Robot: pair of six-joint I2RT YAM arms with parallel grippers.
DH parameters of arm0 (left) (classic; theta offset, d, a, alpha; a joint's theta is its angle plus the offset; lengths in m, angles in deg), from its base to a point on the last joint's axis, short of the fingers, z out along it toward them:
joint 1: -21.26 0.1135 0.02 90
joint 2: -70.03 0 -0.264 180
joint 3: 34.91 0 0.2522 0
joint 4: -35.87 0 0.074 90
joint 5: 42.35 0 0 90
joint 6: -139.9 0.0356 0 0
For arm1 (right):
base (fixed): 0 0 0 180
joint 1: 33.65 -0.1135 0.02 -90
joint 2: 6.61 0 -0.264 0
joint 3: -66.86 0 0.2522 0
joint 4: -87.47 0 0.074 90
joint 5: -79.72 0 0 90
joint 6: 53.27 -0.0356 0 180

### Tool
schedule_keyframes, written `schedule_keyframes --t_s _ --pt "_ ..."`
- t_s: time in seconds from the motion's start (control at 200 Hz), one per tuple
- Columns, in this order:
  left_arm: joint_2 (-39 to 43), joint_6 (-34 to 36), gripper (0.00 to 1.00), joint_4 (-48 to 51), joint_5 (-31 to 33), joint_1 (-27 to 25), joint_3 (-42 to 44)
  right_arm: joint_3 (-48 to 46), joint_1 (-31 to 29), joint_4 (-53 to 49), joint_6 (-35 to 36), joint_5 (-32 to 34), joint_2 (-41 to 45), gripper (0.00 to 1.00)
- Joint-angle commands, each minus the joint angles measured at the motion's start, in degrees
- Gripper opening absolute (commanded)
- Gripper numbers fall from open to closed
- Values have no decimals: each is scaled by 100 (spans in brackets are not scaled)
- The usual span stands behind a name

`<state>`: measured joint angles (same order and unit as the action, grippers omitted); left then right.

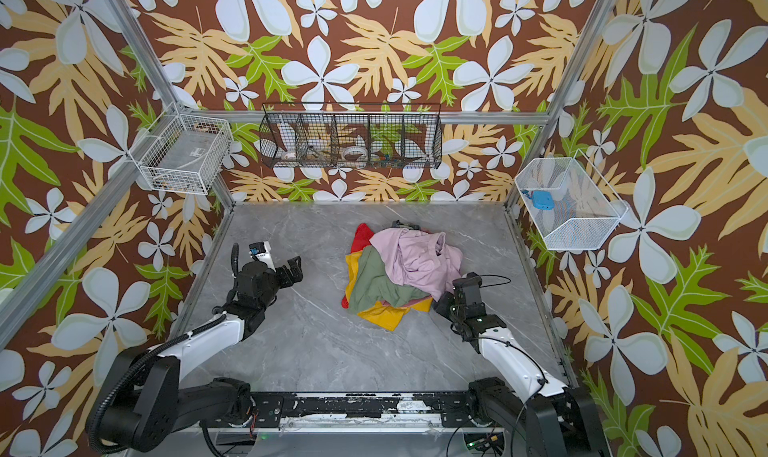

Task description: Pick out a specific cloth from the pile

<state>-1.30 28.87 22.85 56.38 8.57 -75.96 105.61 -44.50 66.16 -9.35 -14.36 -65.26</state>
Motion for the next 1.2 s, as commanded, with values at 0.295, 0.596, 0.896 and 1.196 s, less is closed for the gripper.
schedule_keyframes --t_s 0.295,0.596,0.896,1.196 --pt "-75 -175 100 -379 -432 -14 14 1005 -101 -712 251 -34 673 0" --pt "-408 -202 100 -577 -734 -389 -164 1358 -101 -1305 249 250 1136 0" --pt "-1283 -58 100 -652 -1139 -1387 -998 1983 -102 -1537 468 357 1094 0" --pt "-2029 -41 100 -773 -1321 -2241 -1645 2324 -102 -1548 660 417 888 0"
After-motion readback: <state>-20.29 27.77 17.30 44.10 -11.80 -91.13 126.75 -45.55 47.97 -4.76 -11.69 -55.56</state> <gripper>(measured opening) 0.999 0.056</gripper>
